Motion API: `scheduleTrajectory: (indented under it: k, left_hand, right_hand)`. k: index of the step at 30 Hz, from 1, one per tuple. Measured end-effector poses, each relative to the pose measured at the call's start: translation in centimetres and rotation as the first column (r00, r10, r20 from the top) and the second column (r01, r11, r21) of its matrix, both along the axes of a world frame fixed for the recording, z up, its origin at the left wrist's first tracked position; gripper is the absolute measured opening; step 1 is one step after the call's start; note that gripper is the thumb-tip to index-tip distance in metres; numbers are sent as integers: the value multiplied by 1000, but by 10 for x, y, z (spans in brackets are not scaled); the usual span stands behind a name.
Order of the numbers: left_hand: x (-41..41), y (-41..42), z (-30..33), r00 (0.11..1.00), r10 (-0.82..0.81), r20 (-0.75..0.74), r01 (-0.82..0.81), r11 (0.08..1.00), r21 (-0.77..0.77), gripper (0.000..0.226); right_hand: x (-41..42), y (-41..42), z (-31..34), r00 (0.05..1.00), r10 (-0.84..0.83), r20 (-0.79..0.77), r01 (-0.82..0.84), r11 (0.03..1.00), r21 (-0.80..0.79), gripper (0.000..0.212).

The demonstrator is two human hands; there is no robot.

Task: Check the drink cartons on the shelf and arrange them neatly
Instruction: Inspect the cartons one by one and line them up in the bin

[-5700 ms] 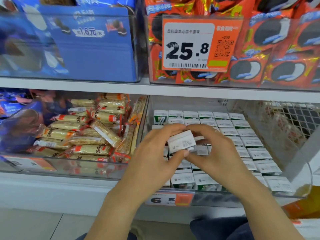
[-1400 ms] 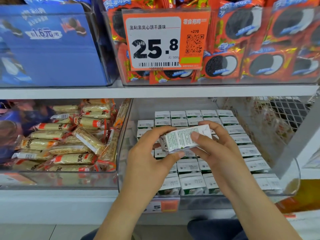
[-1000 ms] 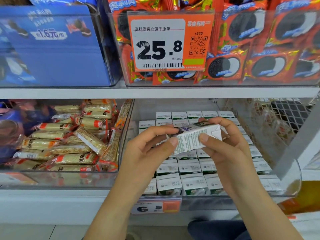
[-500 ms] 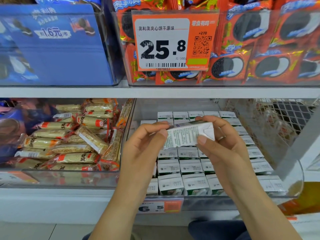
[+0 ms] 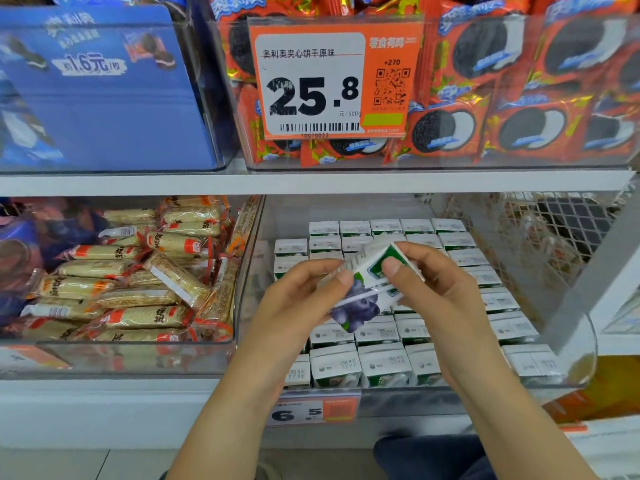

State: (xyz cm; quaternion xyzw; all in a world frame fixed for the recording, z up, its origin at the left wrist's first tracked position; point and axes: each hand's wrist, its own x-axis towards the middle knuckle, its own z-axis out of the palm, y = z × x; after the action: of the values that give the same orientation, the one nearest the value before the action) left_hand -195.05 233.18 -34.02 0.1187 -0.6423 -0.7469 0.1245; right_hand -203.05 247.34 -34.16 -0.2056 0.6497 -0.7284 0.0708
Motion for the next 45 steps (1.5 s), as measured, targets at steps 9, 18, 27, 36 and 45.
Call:
scheduleTrajectory:
  k: [9, 18, 27, 36, 45]
  left_hand:
    - [-2, 3, -5, 998, -46, -32, 44, 997, -70, 37]
    - [-4, 3, -4, 997, 62, 42, -69, 982, 174, 42]
    - [-3, -1, -1, 983, 178, 45, -182, 977, 107, 45]
    - [2, -4, 1, 975, 198, -104, -171, 959, 225, 41]
    - [1, -6, 3, 984, 50, -171, 14, 936, 351, 36]
  right_hand:
    - [-1, -2, -1, 997, 70, 14, -70, 997, -12, 46]
    - [6, -7, -6, 980, 199, 7, -194, 945, 263, 34]
    - [9, -7, -15, 901, -2, -433, 185, 906, 380, 35]
    - [11, -5, -8, 930, 72, -361, 51, 946, 320, 54]
    - [10, -5, -4, 992, 112, -54, -105, 988, 111, 50]
